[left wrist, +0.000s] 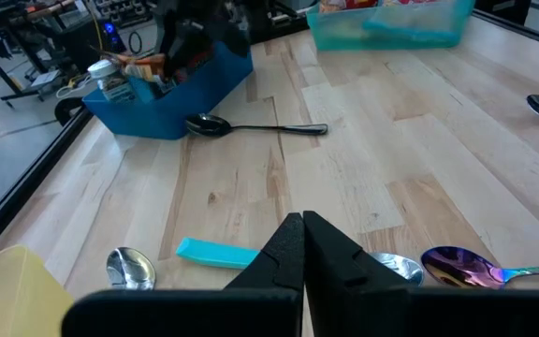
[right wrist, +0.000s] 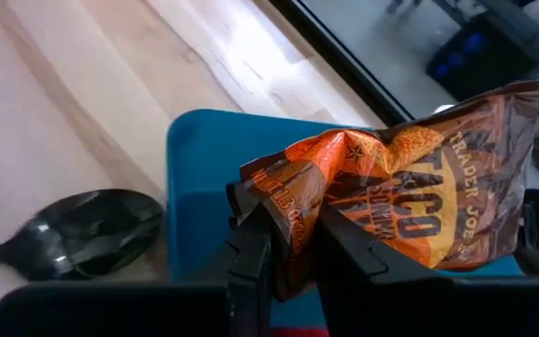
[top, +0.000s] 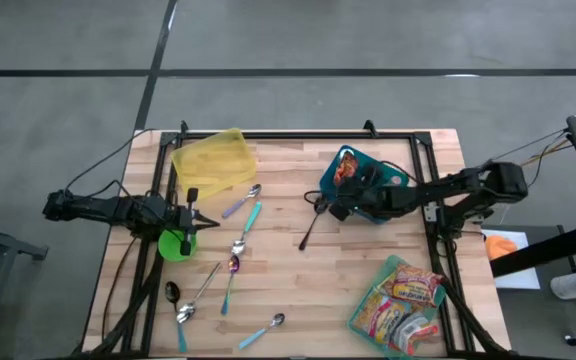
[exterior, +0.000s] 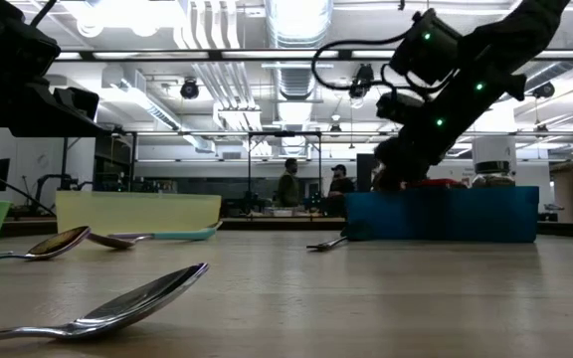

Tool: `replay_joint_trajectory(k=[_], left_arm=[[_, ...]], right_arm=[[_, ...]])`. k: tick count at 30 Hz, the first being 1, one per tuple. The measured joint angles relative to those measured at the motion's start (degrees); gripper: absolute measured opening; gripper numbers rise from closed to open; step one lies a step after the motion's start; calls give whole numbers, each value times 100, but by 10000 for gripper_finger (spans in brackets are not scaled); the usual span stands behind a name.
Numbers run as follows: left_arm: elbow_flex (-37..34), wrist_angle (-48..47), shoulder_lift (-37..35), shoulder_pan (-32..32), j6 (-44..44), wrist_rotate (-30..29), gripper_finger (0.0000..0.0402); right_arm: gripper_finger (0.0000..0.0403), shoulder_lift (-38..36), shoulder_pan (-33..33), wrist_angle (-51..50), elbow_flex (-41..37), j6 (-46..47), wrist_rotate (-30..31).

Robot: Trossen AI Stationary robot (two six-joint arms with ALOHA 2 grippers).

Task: Pick & Place Food Item
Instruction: Put the orange seasoning bag into the blue bin

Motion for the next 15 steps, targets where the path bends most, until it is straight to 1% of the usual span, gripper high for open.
replay_joint_trajectory(k=[3,8,12,15], left_arm=[[0,0,0,1,0,0,0],[0,-1,0,1,0,0,0],[0,0,0,0,0,0,0],[0,-2,0,0,0,0,0]], right_arm=[[54,202,-2,-1,91,22,190],[54,401,0,-2,201,26,210],[56,420,0,-9,242,139,207],[76,370,-2,-13,244,214,104]])
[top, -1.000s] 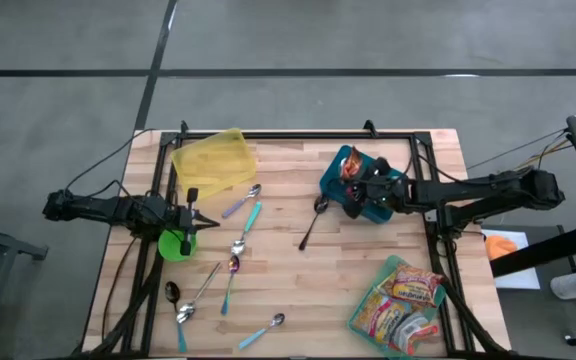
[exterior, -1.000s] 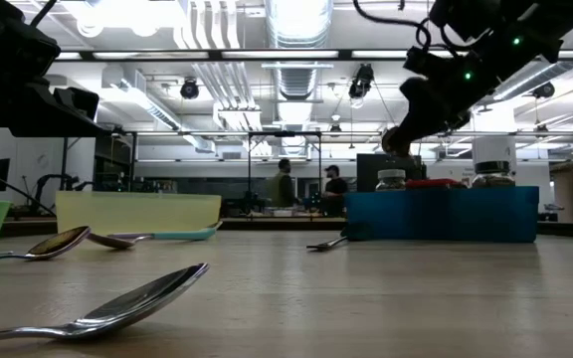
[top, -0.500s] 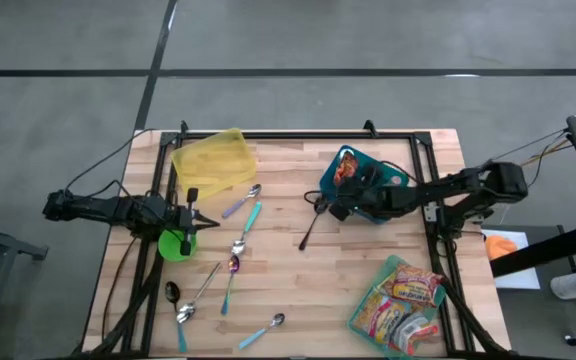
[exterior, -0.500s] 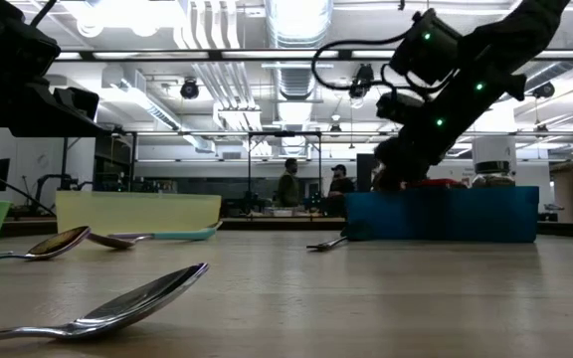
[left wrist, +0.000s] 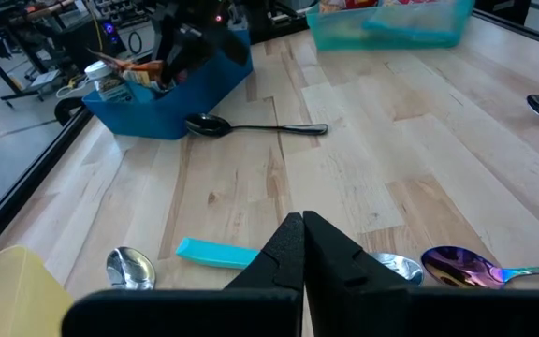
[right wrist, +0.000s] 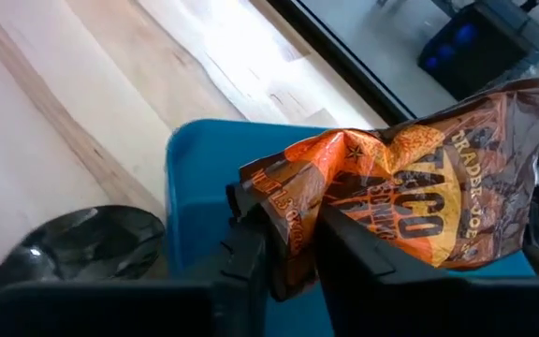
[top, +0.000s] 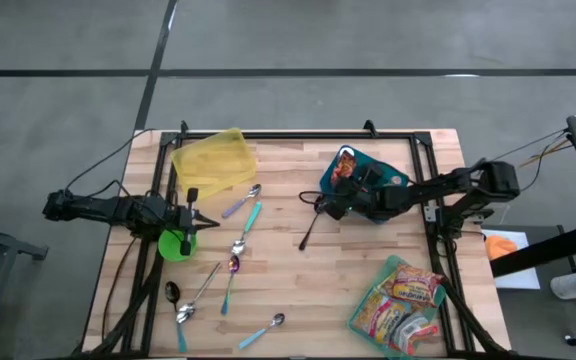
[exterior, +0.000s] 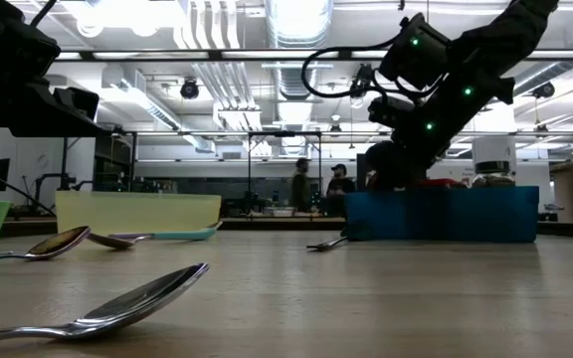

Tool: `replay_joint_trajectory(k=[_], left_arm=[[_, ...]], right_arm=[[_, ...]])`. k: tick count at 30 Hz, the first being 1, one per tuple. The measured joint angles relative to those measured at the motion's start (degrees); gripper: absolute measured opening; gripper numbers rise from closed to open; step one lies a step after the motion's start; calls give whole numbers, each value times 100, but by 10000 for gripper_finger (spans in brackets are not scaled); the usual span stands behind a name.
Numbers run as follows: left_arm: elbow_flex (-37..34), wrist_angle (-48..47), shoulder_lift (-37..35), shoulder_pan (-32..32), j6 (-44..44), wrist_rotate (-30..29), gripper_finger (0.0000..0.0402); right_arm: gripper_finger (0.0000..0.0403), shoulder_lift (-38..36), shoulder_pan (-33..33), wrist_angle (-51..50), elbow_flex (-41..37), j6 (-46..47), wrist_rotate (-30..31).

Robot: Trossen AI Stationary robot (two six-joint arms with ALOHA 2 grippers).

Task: Pick & Place Food Item
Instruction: Put the orange seasoning bag into the blue bin

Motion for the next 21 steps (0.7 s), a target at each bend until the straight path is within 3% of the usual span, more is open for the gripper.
replay_joint_trajectory(k=[9,21], left_arm=[[0,2,0,2,0,0,0],[0,2,0,2,0,0,0]], right_arm=[[177,-13,2,2,-4,-15,-170],[232,-35,2,6,9,0,-237]])
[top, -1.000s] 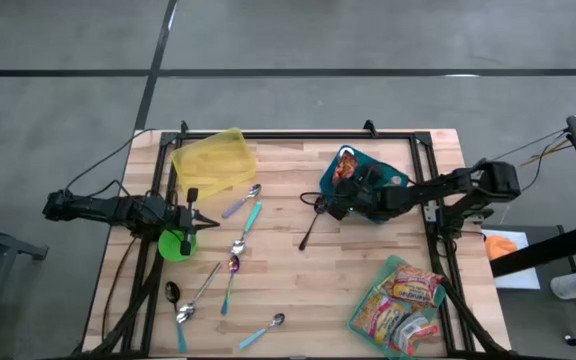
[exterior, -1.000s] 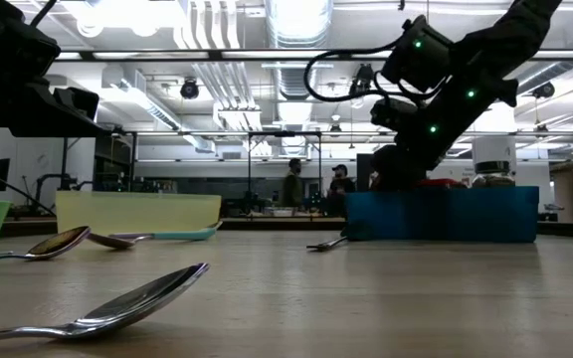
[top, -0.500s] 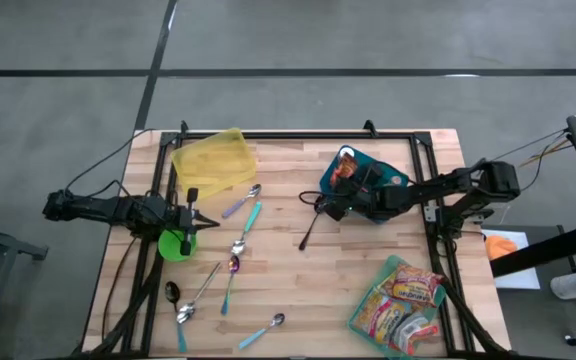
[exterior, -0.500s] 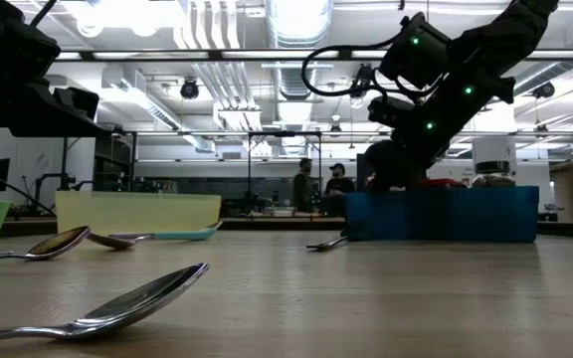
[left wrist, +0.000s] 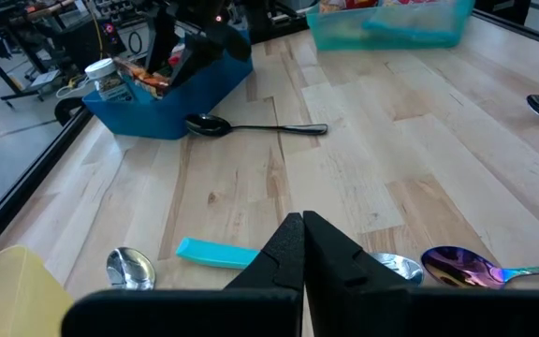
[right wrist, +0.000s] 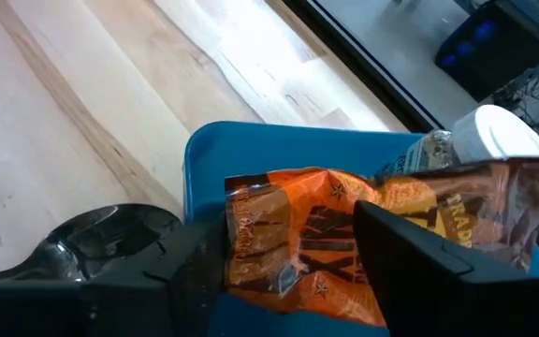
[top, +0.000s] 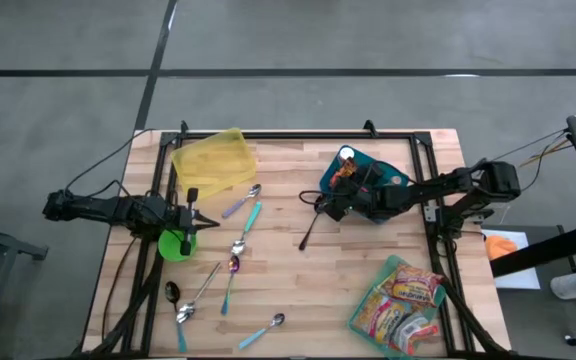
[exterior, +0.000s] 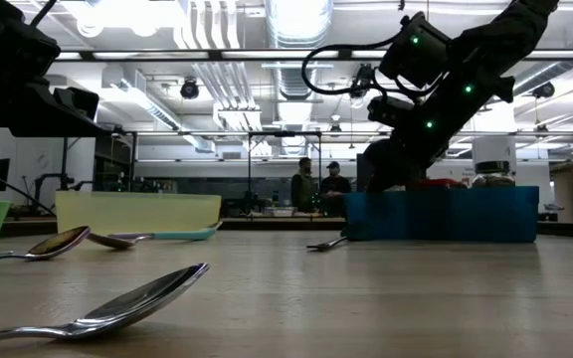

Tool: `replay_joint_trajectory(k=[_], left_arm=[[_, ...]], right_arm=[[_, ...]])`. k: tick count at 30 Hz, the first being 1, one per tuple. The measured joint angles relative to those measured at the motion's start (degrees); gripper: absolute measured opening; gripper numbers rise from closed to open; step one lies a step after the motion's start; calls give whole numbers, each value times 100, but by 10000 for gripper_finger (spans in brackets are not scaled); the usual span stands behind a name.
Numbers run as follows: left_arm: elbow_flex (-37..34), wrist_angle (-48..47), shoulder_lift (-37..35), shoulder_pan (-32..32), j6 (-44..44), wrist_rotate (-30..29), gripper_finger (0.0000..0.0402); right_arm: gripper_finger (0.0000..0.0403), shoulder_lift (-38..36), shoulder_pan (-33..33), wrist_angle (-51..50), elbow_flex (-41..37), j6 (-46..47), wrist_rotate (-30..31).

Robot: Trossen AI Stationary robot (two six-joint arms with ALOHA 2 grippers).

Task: Pick & Place Food Item
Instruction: Put the orange seasoning bag into the blue bin, then put the light blue spoon into the yellow bin

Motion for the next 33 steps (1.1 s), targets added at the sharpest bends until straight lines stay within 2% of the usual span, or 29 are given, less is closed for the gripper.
replay_joint_trajectory(k=[13,28,30,33], left_arm=[[0,-1,0,-2,0,0,0],[0,-1,0,-2,0,0,0],[0,0,0,-2,0,0,0],[-2,0,0,-2,0,0,0]], right_arm=[[298,-2,51,-6,204,2,-134],[303,-316,235,40,210,168,-144],[303,-498,301,112,210,280,-270],[303,-844,386,307,210,147,-968]])
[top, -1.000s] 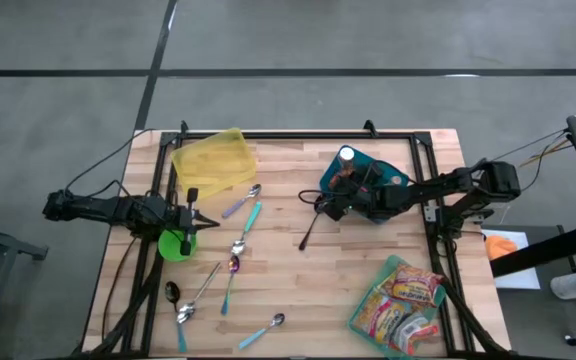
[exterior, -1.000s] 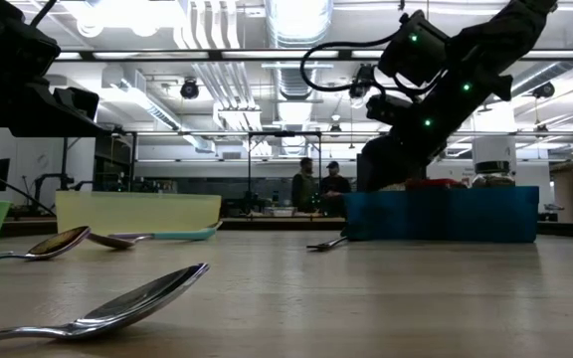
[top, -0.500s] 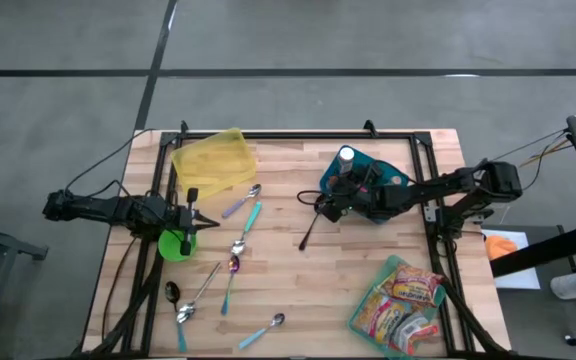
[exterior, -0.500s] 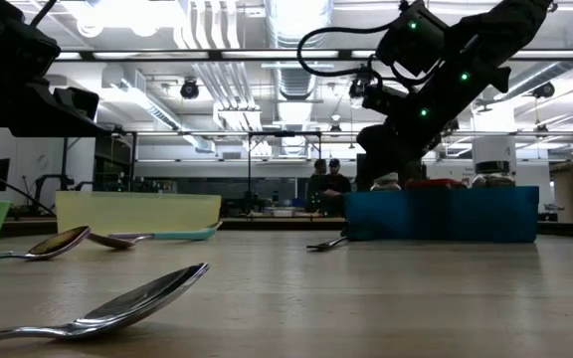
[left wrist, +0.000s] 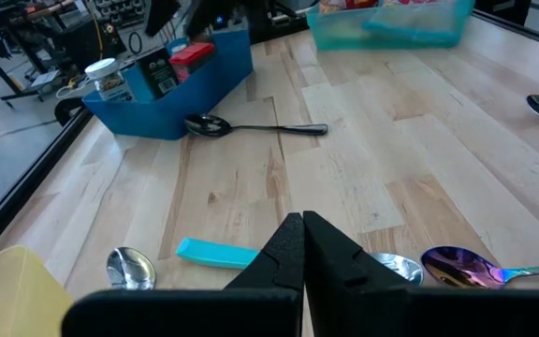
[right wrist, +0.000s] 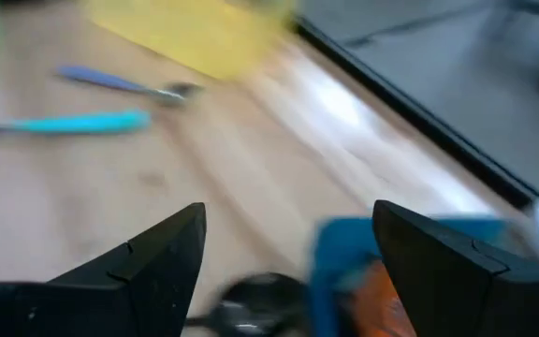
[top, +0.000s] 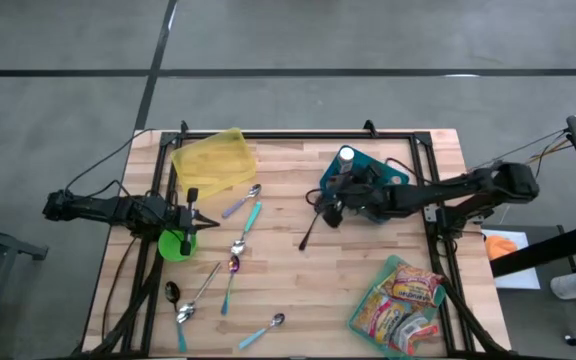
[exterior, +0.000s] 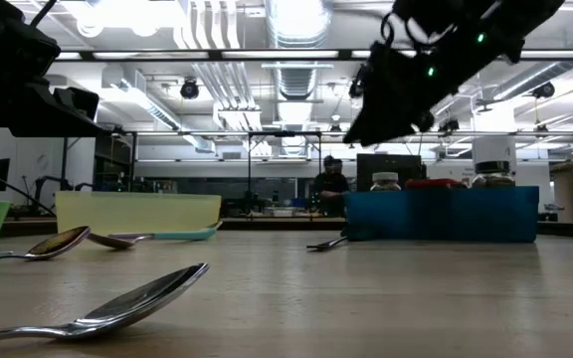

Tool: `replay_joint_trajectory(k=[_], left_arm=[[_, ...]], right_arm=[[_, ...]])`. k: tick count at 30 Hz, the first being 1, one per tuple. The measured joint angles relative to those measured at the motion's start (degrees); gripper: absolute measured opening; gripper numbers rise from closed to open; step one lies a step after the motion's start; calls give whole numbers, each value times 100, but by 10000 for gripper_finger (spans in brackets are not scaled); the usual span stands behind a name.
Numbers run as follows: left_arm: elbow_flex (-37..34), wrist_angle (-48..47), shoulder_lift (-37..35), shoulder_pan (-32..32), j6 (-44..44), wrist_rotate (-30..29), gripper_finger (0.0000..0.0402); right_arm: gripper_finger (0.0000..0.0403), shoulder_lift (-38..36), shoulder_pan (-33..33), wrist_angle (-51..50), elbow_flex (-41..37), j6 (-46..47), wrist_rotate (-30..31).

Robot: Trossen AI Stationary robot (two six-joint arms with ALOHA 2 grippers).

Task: Pick & Place Food Item
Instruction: Put the light blue spoon into the yellow bin

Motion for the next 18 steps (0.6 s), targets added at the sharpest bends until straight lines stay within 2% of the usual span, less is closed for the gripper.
replay_joint_trajectory(k=[4,11,18], left_arm=[[2,-1,0,0,0,0,0],[2,0,0,0,0,0,0],[2,-2,0,0,0,0,0]], right_arm=[[303,-373,186,479,-10,-523,-887],[303,-723,572,1658,-155,-1381,-1496],[303,-775,616,2790,-500,-1658,-3244]])
